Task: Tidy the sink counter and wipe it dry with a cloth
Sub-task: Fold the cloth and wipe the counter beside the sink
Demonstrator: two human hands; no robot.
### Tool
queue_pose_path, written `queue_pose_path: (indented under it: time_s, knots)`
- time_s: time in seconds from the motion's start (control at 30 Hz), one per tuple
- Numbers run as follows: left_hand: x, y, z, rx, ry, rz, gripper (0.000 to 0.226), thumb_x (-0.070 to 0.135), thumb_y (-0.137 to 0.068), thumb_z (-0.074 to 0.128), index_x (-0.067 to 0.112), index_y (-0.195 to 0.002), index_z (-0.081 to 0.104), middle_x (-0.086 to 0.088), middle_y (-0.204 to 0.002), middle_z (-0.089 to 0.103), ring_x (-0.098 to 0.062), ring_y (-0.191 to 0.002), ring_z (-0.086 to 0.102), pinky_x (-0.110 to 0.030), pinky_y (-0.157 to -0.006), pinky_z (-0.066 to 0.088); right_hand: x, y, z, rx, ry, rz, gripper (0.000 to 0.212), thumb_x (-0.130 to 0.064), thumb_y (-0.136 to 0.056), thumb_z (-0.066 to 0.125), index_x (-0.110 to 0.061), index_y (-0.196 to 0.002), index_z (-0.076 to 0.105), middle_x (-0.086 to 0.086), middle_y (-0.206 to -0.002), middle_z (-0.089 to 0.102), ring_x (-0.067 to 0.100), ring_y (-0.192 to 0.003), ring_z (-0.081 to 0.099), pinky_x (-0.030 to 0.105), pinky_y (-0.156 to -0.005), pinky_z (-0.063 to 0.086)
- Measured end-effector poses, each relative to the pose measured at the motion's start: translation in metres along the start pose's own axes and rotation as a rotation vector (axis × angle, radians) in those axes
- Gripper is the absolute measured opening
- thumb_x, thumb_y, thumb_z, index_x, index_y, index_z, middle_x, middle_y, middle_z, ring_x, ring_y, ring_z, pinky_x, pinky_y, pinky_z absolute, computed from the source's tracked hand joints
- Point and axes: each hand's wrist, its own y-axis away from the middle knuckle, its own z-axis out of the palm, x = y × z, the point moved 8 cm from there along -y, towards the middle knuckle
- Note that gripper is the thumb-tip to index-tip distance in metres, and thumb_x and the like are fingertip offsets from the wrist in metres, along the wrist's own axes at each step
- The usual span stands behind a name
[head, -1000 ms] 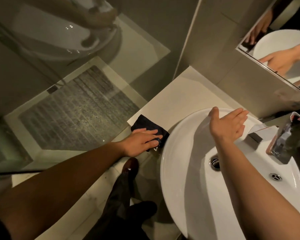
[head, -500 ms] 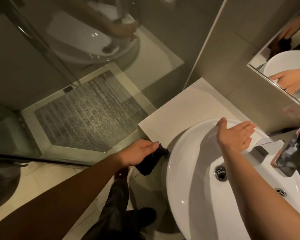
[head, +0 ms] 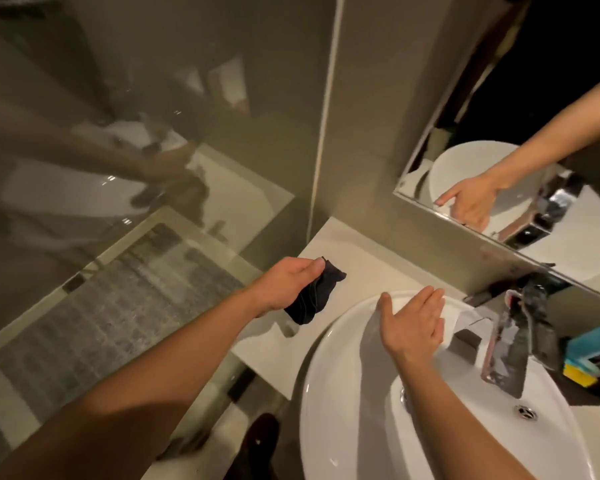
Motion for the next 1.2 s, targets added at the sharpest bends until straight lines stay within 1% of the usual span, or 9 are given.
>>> queue_pose_path:
  time_s: [0.07,0.13,0.27,0.4,0.5,0.57,0.7,1.0,1.2]
  knots:
    - [0.011,-0.042,0.010,-0.075,-0.072,0.031,0.043,0.045,-0.106,0.044,0.025,-0.089,0.078,-0.016,-0.089,0.075,-0.016,-0.072,0.067,-0.038,-0.077,0.057,-0.002,0.000,-0.001,0.009,0.006,0.007,0.092,-0.067,-0.097,0.027,-0.010,-0.161,-0.008,0.008,-0.170,-0.015,0.021,-0.158,-0.010,0.042,-0.126,-0.002]
    - [0.023,-0.088,0.024,-0.106,-0.231,0.061,0.046,0.045,-0.105,0.045,0.012,-0.084,0.070,0.001,-0.073,0.072,-0.006,-0.064,0.062,-0.034,-0.074,0.052,-0.003,0.000,-0.003,0.018,0.013,0.025,0.091,-0.067,-0.097,0.025,-0.010,-0.161,-0.008,0.007,-0.170,-0.016,0.021,-0.157,-0.011,0.042,-0.126,-0.003]
    - [0.055,-0.163,0.076,-0.234,-0.491,0.176,0.043,0.044,-0.104,0.046,0.022,-0.069,0.055,0.011,-0.058,0.058,-0.005,-0.054,0.053,-0.024,-0.059,0.043,-0.002,-0.002,-0.003,0.027,0.028,0.041,0.092,-0.068,-0.097,0.021,-0.012,-0.160,-0.014,0.007,-0.169,-0.022,0.020,-0.156,-0.018,0.040,-0.126,-0.006]
    - [0.051,-0.207,0.144,-0.499,-0.753,0.335,0.035,0.044,-0.105,0.044,0.024,-0.079,0.057,0.012,-0.072,0.058,-0.018,-0.077,0.057,-0.033,-0.072,0.041,-0.003,-0.002,-0.004,0.037,0.019,0.056,0.091,-0.068,-0.096,0.021,-0.015,-0.160,-0.017,0.003,-0.167,-0.027,0.017,-0.154,-0.022,0.038,-0.124,-0.012]
    - [0.005,-0.218,0.192,-0.779,-0.917,0.427,0.039,0.046,-0.106,0.040,0.022,-0.124,0.065,0.001,-0.123,0.067,-0.029,-0.124,0.056,-0.037,-0.103,0.037,-0.003,-0.003,-0.003,0.060,0.008,0.066,0.091,-0.066,-0.095,0.025,-0.018,-0.160,-0.016,0.001,-0.168,-0.025,0.014,-0.154,-0.022,0.037,-0.124,-0.012]
    - [-0.029,-0.220,0.206,-0.876,-1.033,0.467,0.049,0.046,-0.107,0.033,0.027,-0.152,0.043,0.004,-0.159,0.042,-0.018,-0.152,0.026,-0.039,-0.123,0.012,-0.001,-0.005,-0.002,0.069,0.025,0.072,0.091,-0.066,-0.094,0.026,-0.018,-0.161,-0.015,0.000,-0.168,-0.024,0.013,-0.155,-0.021,0.037,-0.124,-0.012]
    - [-0.040,-0.219,0.203,-0.939,-1.005,0.522,0.049,0.046,-0.108,0.028,0.032,-0.155,0.034,0.011,-0.164,0.031,-0.008,-0.155,0.009,-0.040,-0.126,-0.003,0.000,-0.005,0.000,0.079,0.042,0.079,0.092,-0.065,-0.094,0.027,-0.017,-0.161,-0.012,-0.001,-0.169,-0.022,0.012,-0.155,-0.020,0.036,-0.124,-0.011]
    - [-0.060,-0.193,0.156,-0.810,-0.913,0.335,0.064,0.062,-0.096,0.020,0.037,-0.151,0.041,-0.001,-0.165,0.028,-0.017,-0.155,0.017,-0.042,-0.127,0.004,-0.001,-0.003,0.002,0.057,0.068,0.069,0.090,-0.066,-0.096,0.024,-0.014,-0.162,-0.009,0.003,-0.170,-0.018,0.017,-0.156,-0.015,0.038,-0.124,-0.009]
    - [-0.077,-0.153,0.121,-0.659,-0.806,0.218,0.055,0.052,-0.105,0.028,0.024,-0.148,0.048,-0.003,-0.163,0.033,-0.019,-0.154,0.022,-0.038,-0.127,0.004,-0.001,-0.004,0.004,0.075,0.076,0.055,0.091,-0.066,-0.097,0.026,-0.012,-0.162,-0.005,0.006,-0.171,-0.013,0.019,-0.157,-0.011,0.041,-0.125,-0.004]
